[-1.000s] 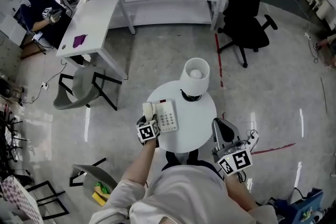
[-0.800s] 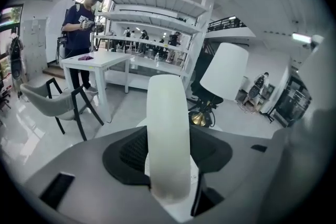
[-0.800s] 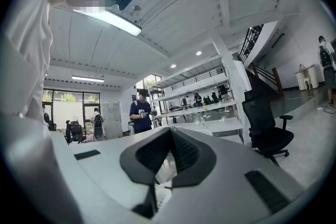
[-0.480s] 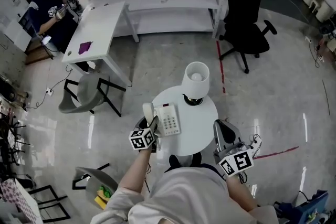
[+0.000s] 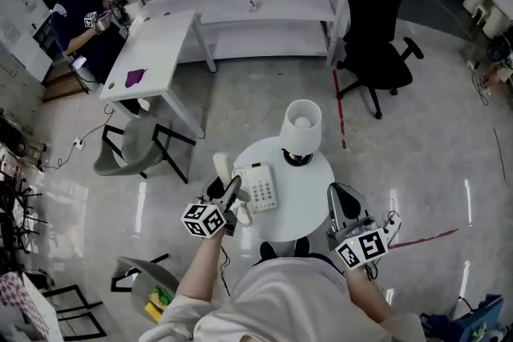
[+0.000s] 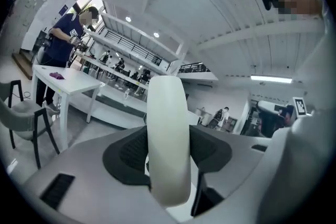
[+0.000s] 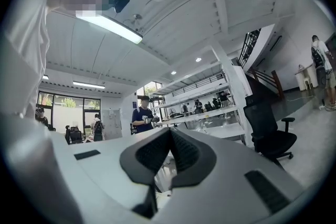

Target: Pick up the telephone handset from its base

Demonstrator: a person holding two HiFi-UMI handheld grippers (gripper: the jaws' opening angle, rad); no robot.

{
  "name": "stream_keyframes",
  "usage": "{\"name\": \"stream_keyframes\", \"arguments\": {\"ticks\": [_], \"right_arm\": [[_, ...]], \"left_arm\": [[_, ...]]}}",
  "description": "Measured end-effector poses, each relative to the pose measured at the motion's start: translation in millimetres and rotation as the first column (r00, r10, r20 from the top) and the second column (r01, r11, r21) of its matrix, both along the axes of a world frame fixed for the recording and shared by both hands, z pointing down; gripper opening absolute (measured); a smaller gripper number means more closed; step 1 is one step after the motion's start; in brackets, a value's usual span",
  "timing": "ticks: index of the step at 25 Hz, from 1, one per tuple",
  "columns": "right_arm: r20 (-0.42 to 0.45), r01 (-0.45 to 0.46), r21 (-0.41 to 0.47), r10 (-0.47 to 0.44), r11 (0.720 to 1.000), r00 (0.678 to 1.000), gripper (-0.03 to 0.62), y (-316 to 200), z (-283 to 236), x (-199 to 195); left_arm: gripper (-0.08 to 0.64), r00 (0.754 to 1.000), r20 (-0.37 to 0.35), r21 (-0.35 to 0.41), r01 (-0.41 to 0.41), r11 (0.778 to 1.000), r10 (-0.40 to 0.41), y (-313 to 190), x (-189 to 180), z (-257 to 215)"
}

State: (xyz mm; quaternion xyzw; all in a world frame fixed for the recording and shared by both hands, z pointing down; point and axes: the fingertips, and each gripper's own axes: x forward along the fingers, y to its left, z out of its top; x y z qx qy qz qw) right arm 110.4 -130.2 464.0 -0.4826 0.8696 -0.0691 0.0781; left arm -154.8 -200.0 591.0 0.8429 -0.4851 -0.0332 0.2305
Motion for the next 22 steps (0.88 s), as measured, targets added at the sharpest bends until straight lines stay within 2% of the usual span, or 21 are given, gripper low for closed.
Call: {"name": "stream_keyframes", "arguments": {"ticks": [5,10,16,22], "right_arm": [[0.001,0.011,0.009,-0.011,1.0,1.0,0.008,-2,-2,-5],[-0.003,0.022,0.015,-0.022,1.0,1.0,0.008,-3,-4,-12],[-0.008,0.03,0.018,-0.03,0.999,1.0,0.008,-5,-5,-15],[-0.009,0.045,0.023,-0.045,0.999,0.999,0.008,-4,-6,-21]], "left_arm": [[0.229,0.998,-0.056,0.124,-0.012,0.992,0.019,4,1,-50],[0.227,0.994,-0.093,0.205,-0.031,0.978,0.051,14,1,-91],[0.227,0.986,-0.152,0.266,-0.022,0.964,0.064,29,-2,-125],[0.227,0.984,-0.166,0.301,-0.015,0.953,0.067,43,-4,-140]]}}
